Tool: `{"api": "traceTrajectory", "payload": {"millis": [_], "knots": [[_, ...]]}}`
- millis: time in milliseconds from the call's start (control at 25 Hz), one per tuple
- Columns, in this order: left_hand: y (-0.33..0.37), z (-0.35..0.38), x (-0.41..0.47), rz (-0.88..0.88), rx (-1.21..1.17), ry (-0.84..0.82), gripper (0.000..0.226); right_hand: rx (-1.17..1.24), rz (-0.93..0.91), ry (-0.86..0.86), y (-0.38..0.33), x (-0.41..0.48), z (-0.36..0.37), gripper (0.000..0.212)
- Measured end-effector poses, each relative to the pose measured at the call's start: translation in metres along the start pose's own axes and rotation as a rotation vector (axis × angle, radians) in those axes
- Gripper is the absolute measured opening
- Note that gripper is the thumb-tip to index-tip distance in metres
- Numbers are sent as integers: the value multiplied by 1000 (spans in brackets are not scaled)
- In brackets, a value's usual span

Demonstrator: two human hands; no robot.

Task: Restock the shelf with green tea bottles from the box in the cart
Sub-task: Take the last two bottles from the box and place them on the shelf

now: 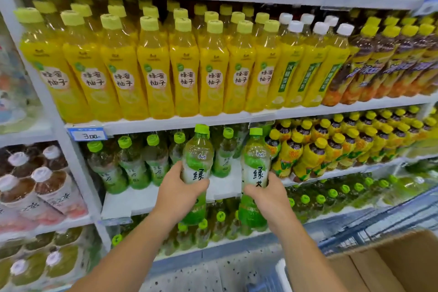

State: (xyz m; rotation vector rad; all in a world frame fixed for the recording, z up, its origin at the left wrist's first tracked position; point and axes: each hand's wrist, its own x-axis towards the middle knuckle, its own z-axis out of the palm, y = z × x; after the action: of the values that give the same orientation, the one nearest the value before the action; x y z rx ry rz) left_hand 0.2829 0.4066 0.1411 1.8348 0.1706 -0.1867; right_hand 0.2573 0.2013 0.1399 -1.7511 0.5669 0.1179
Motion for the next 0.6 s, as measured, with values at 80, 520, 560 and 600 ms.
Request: {"api": "traceTrajectory", "payload": {"millis": [80,520,560,600], "knots": [[-22,3,17,93,4,-4,34,9,-70,39,17,24,18,28],[-118,34,93,561,-15,129,33,89,-478,306,104,147,64,49],[-124,35,95,596,-10,151,33,80,-509,316,108,150,67,47],[-131,37,101,628,-7,170,30,68,-532,330,114,155,68,43]]}}
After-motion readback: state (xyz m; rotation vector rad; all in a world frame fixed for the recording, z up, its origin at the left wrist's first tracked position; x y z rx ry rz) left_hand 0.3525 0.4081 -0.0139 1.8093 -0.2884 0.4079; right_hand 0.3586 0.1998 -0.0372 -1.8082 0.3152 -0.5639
